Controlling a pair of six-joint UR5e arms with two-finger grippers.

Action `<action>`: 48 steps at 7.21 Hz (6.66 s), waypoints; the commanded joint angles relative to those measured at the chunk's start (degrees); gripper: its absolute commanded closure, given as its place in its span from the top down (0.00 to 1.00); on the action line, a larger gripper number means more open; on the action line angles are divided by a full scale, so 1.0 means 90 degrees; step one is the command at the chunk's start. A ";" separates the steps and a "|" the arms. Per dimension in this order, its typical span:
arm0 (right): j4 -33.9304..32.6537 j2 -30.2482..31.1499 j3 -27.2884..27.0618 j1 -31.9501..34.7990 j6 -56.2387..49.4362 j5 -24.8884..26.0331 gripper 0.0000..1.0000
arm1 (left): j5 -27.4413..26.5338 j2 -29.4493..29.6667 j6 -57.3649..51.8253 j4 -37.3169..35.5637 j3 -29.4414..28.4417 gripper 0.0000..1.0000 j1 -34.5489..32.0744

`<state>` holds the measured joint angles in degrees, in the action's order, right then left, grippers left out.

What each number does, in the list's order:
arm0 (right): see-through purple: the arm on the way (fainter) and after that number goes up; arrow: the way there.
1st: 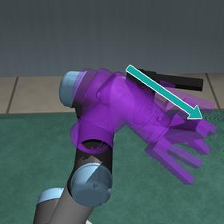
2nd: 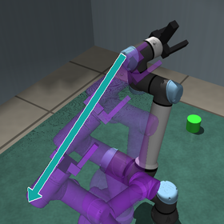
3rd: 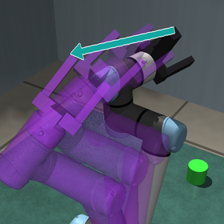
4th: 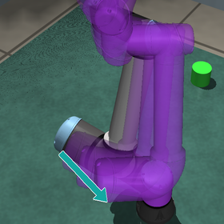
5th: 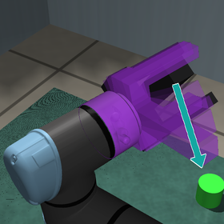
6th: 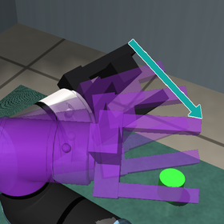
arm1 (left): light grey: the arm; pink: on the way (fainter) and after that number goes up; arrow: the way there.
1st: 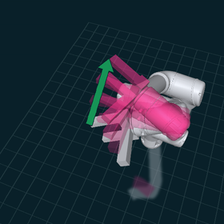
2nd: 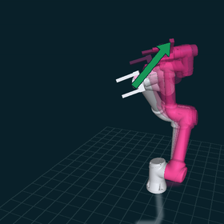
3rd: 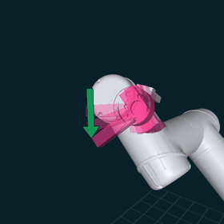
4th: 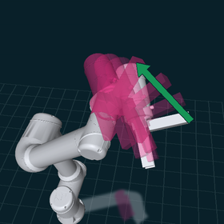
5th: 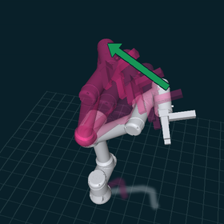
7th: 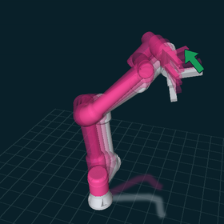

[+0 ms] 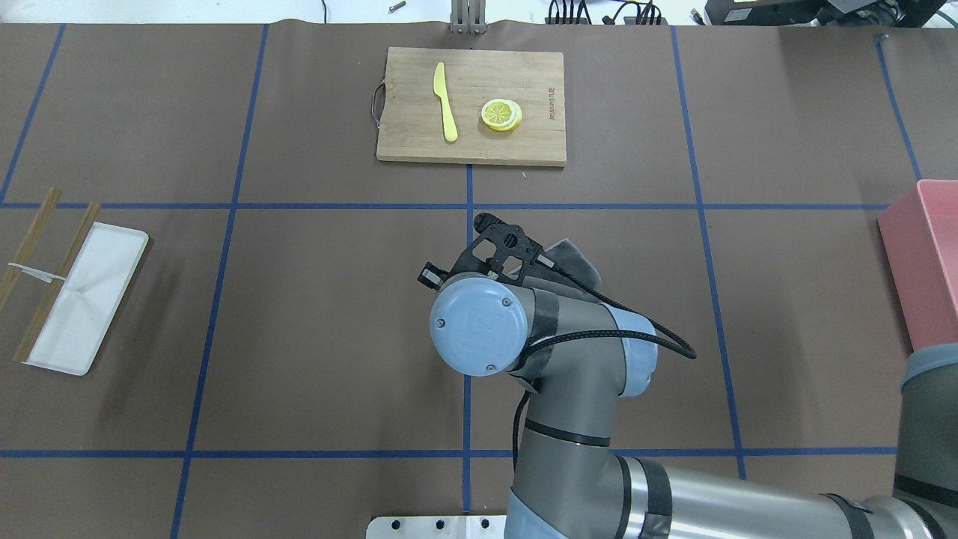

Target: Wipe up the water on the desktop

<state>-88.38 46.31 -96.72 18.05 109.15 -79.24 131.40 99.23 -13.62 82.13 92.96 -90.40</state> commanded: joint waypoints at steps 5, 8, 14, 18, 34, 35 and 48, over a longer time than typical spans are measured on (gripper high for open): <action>-0.1327 0.1979 -0.1875 0.0229 -0.1829 -0.0617 0.00 | 0.0000 -0.0001 0.0000 0.0005 -0.0065 0.98 0.0006; -0.2104 0.3347 -0.3265 0.0804 -0.3345 -0.1126 0.00 | 0.0000 -0.0331 -0.0010 0.0005 -0.0036 0.98 0.0006; -0.2055 0.4061 -0.3647 0.3740 -0.6681 -0.3193 0.00 | 0.0762 -0.1446 0.0313 0.0005 0.0589 0.98 -0.0180; -0.2191 0.5173 -0.3668 0.6726 -1.0321 -0.4659 0.00 | 0.0762 -0.1456 0.0313 0.0005 0.0569 0.98 -0.0170; -0.2226 0.6622 -0.2519 0.8581 -1.4130 -0.5395 0.00 | 0.0762 -0.1592 0.0283 0.0093 0.0628 0.98 -0.0150; -0.1622 0.6622 -0.2119 0.8532 -1.4120 -0.5414 0.00 | 0.0762 -0.1592 0.0293 0.0122 0.0618 0.98 -0.0150; -0.0229 0.6964 -0.1784 0.8502 -1.2176 -0.5405 1.00 | 0.0752 -0.1592 0.0303 0.0123 0.0521 0.98 -0.0150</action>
<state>-90.45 109.14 -113.84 94.64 -0.29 -127.70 138.17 84.90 -10.91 83.30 97.67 -91.76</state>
